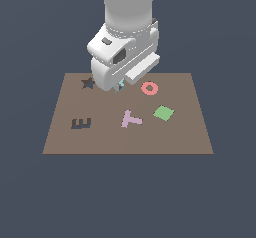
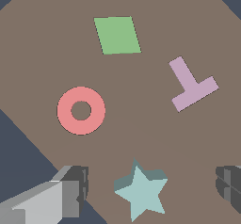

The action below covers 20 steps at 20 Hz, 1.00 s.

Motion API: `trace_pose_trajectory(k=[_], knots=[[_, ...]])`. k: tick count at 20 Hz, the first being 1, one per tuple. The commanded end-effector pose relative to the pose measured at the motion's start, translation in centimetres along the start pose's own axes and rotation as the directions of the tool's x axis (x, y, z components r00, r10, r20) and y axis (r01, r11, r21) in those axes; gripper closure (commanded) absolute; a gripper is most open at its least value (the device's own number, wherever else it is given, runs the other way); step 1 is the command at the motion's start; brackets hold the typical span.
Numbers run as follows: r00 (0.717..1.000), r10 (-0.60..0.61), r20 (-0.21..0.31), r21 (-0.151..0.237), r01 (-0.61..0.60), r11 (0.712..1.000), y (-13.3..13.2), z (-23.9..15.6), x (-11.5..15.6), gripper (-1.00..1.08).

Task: Insert a designated object into the corresponding slot on a board.

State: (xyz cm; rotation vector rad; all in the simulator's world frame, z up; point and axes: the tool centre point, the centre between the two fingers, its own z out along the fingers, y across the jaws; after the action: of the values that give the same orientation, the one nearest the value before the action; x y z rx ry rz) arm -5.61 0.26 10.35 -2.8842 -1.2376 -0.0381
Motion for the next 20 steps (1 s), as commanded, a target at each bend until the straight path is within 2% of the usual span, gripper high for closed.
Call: trace_pose_trajectory(k=[1, 10, 20], knots=[[0.996, -0.09, 0.003, 0.003, 0.09, 0.996, -0.1, 0.9, -0.8, -0.92], [0.941, -0.338, 0.01, 0.011, 0.338, 0.941, 0.0, 3.3, -3.2, -0.92], [0.874, -0.486, 0.015, 0.017, 0.485, 0.874, 0.5, 4.9, -4.7, -0.92]])
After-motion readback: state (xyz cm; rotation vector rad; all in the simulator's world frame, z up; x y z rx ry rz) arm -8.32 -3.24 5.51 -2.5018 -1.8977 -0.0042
